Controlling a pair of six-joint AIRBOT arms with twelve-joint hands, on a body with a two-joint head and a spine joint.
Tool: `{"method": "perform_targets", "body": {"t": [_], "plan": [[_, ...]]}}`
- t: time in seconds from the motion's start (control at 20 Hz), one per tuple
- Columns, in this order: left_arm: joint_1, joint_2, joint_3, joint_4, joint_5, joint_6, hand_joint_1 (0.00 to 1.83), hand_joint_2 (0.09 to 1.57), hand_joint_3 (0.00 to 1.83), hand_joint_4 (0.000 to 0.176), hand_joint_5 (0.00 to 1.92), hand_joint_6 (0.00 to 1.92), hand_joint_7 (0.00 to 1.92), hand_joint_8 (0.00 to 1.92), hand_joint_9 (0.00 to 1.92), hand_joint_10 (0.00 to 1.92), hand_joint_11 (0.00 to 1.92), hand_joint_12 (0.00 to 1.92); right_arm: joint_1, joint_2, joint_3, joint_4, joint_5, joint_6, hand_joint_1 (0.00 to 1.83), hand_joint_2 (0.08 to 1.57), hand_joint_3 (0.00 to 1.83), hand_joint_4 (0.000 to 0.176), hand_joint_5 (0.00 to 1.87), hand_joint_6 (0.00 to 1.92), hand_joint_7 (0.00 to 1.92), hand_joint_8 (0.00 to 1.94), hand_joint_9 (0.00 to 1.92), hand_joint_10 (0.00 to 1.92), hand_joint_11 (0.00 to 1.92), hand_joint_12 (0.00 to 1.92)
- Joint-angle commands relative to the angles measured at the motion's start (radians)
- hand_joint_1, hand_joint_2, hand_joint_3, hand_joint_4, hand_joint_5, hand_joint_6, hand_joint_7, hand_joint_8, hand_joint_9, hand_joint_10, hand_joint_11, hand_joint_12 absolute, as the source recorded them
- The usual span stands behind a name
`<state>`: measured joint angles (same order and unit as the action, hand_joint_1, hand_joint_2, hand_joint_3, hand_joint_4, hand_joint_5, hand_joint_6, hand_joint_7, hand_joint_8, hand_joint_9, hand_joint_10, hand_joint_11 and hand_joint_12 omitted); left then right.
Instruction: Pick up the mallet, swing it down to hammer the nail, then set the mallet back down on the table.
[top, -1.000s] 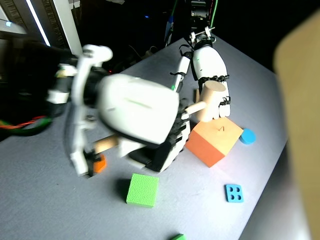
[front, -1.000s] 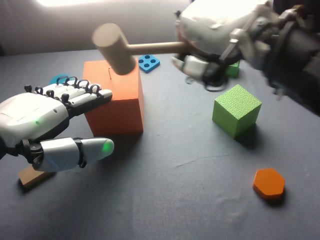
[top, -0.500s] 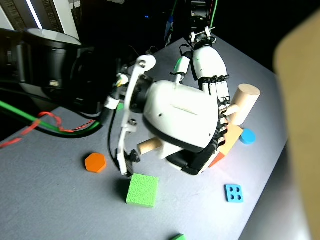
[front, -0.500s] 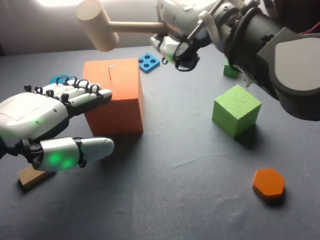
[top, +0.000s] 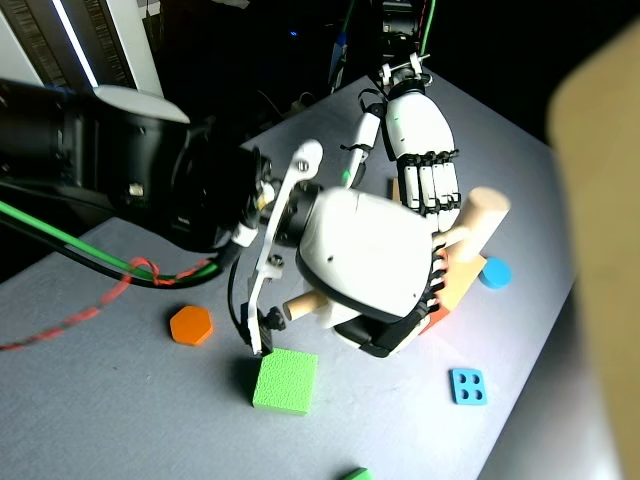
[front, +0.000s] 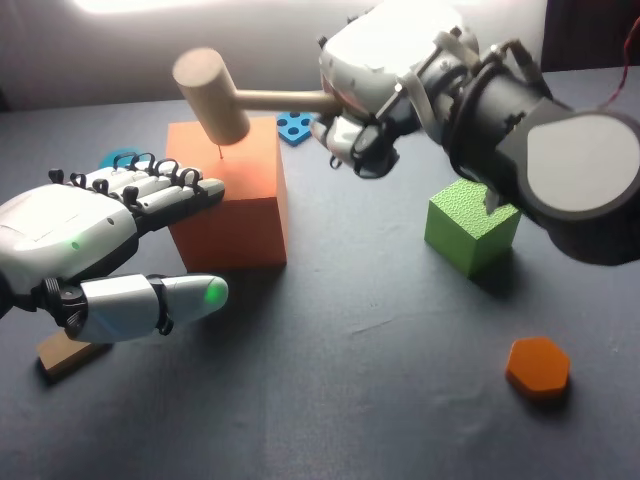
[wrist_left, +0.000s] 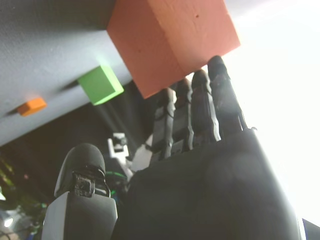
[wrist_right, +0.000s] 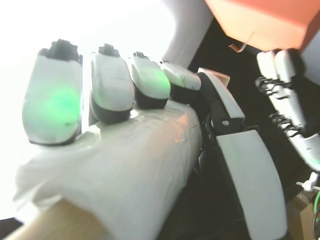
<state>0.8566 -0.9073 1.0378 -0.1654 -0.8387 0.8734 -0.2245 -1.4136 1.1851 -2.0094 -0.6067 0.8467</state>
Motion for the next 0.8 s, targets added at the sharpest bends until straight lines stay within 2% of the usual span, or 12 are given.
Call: {"method": "perform_targets", "body": {"t": [0.0,0.1,0.2,0.25,0.6,0.75], "plan": [[-0.004,-0.002,0.003,0.001,-0.042,0.0,0.0,1.21,0.0,0.0,0.22,0.0,0.2,0.0,0.17,0.0,0.11,0.04,-0.012,0.004,0.01,-0.012,-0.055,0.008,0.18,1.57,0.07,0.0,1.14,1.92,1.39,1.94,1.49,1.92,1.59,1.92],[-0.004,-0.002,0.003,0.001,-0.042,0.0,0.0,1.21,0.0,0.0,0.22,0.0,0.19,0.0,0.17,0.0,0.11,0.03,-0.077,0.007,0.031,0.107,-0.003,0.035,0.19,1.57,0.07,0.0,1.15,1.92,1.4,1.94,1.5,1.92,1.59,1.92],[-0.004,-0.002,0.003,0.001,-0.042,0.0,0.0,1.21,0.0,0.0,0.21,0.0,0.19,0.0,0.17,0.0,0.11,0.03,-0.096,0.028,0.032,0.155,0.046,0.072,0.2,1.57,0.07,0.0,1.14,1.92,1.39,1.94,1.49,1.92,1.58,1.92],[-0.004,-0.002,0.003,0.001,-0.042,0.0,0.0,1.21,0.0,0.0,0.2,0.0,0.18,0.0,0.16,0.0,0.1,0.03,-0.092,0.045,0.029,0.165,0.06,0.098,0.21,1.57,0.05,0.0,1.14,1.92,1.39,1.94,1.48,1.92,1.58,1.92],[-0.005,-0.002,0.004,0.001,-0.042,0.0,0.0,1.21,0.0,0.0,0.22,0.01,0.2,0.01,0.18,0.01,0.13,0.04,0.0,0.122,-0.026,0.145,0.06,0.102,0.24,1.57,0.05,0.0,1.16,1.92,1.4,1.94,1.5,1.92,1.6,1.92],[-0.006,-0.002,0.004,0.001,-0.042,-0.001,0.0,1.21,0.0,0.0,0.22,0.01,0.2,0.0,0.18,0.0,0.12,0.04,0.035,0.188,-0.111,0.134,0.049,0.044,0.24,1.57,0.04,0.0,1.16,1.92,1.4,1.94,1.5,1.92,1.6,1.92]]}}
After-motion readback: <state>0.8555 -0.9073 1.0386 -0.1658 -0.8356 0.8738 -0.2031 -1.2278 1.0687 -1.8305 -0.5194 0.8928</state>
